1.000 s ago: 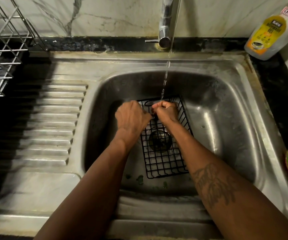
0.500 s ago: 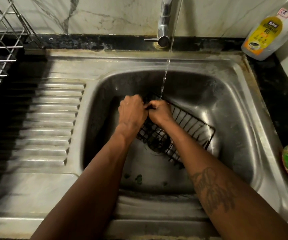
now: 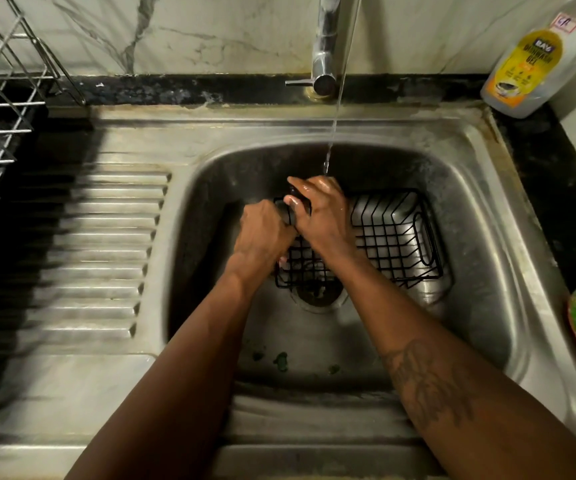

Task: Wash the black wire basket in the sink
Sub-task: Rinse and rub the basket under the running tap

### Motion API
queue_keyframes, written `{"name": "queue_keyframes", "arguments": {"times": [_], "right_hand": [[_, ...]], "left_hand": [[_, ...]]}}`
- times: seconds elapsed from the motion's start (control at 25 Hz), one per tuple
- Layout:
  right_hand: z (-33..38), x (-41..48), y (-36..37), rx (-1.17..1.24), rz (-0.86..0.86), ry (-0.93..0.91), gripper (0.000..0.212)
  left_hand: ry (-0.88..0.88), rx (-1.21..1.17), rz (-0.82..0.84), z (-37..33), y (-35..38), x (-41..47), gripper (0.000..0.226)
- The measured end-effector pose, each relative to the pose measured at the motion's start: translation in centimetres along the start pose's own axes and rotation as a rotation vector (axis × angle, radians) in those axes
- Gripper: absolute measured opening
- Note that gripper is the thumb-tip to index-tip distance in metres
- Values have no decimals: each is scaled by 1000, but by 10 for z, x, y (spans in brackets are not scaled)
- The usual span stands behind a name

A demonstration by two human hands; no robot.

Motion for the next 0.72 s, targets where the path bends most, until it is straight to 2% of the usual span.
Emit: {"name": "queue_keyframes", "arguments": {"times": [0.12, 0.2, 0.28, 0.4, 0.52, 0.6, 0.68, 0.72], "right_hand": [[8, 6, 13, -42, 122, -33, 23], [7, 4, 16, -95, 273, -76, 24], [-2, 0, 5, -159, 354, -106, 26], [-46, 2, -36, -253, 301, 80, 25], [-67, 3, -62, -281, 291, 167, 25], [-48, 4, -44, -226, 354, 142, 25], [-5, -2, -10, -188, 445, 38, 24], [17, -4, 2, -192, 431, -20, 23]], "left_hand": [[59, 20, 24, -5, 0, -4, 38], [42, 11, -2, -3, -3, -5, 33], [25, 57, -11, 0, -2, -7, 21], [-96, 61, -83, 17, -6, -6, 23], [-157, 48, -98, 21, -8, -9, 27], [-125, 91, -88, 16, -5, -10, 25], [-60, 58, -86, 8, -1, -10, 15], [-33, 54, -90, 5, 1, -11, 15]]}}
Point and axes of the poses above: each hand's wrist, its own x-axis towards the middle knuckle, its own y-axis out of the palm, z = x × y, the point moved 8 cm from there along x, towards the middle knuckle, and after that the axes turned 5 degrees about y, right-handed, at the moved point
